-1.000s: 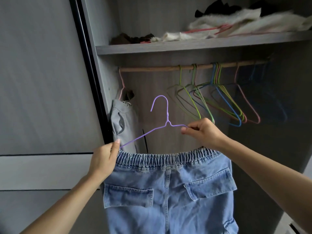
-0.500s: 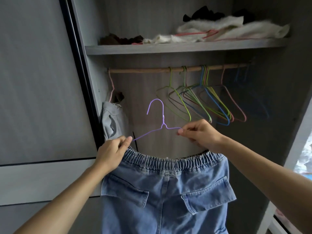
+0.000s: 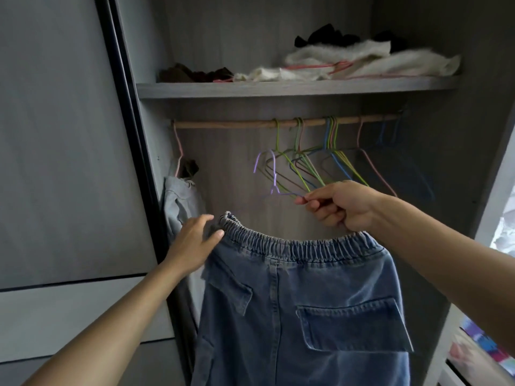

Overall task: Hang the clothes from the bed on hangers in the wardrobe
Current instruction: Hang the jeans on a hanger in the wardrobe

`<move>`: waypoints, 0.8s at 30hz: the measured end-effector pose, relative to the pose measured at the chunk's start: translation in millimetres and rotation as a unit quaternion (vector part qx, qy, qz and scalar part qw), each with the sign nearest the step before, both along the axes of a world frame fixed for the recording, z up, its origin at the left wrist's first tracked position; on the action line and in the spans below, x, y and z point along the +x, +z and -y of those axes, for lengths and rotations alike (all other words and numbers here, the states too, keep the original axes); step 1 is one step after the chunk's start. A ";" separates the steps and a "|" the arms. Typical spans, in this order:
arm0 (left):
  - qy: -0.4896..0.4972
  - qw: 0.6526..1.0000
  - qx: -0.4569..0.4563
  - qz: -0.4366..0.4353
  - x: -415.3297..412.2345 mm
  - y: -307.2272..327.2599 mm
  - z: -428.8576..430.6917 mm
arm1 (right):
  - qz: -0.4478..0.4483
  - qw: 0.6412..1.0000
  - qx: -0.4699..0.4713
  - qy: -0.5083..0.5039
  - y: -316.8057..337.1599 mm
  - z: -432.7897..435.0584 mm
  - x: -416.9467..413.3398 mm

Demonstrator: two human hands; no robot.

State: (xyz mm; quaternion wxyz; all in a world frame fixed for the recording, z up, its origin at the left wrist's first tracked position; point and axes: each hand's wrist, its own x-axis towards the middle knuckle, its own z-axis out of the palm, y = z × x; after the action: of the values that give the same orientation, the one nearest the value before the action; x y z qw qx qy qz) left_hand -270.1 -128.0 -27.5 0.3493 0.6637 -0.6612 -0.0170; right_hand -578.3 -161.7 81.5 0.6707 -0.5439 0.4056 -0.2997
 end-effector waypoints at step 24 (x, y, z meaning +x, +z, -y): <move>0.096 0.966 -0.042 0.237 27.1 48.8 -17.0 | 0.161 0.983 -0.020 -0.080 68.8 168.8 215.0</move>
State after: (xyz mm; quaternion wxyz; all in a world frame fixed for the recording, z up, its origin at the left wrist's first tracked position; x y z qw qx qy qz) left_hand -243.0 -111.1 21.2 0.2102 0.6936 -0.6586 0.2027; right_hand -363.3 -330.4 150.3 0.6900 -0.4677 0.3282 -0.4443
